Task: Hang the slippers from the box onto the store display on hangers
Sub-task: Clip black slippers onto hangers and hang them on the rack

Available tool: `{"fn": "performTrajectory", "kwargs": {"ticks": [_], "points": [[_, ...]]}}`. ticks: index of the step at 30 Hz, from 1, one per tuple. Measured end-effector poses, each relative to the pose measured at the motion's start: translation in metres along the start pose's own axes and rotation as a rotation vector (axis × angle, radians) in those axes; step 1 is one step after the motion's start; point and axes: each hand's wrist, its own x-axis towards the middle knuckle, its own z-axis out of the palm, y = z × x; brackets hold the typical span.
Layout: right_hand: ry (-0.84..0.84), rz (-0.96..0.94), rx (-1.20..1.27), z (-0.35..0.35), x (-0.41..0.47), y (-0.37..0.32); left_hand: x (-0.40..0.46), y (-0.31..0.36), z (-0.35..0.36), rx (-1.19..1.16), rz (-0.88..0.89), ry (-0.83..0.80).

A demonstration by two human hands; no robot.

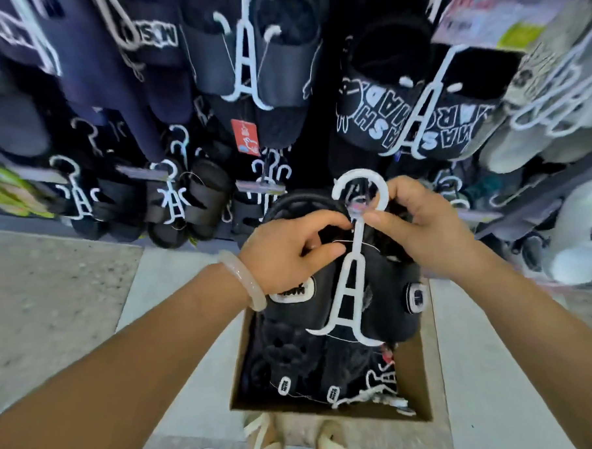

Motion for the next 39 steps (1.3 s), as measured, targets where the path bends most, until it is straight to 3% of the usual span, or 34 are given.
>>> {"fn": "performTrajectory", "kwargs": {"ticks": [8, 16, 24, 30, 39], "points": [[-0.018, -0.149, -0.103, -0.024, -0.002, -0.093, -0.044, 0.056, -0.070, 0.073, -0.037, 0.149], [-0.045, -0.290, 0.059, -0.063, -0.024, -0.170, -0.091, 0.129, -0.127, 0.267, -0.017, 0.242], [-0.092, -0.444, 0.096, -0.078, -0.026, -0.273, -0.130, 0.177, -0.207, 0.265, -0.069, 0.359], [-0.055, -0.502, 0.105, -0.045, -0.007, -0.339, -0.164, 0.158, -0.265, 0.235, -0.108, 0.494], [-0.003, -0.510, 0.109, 0.064, 0.043, -0.442, -0.220, 0.071, -0.374, 0.277, -0.118, 0.607]]}}
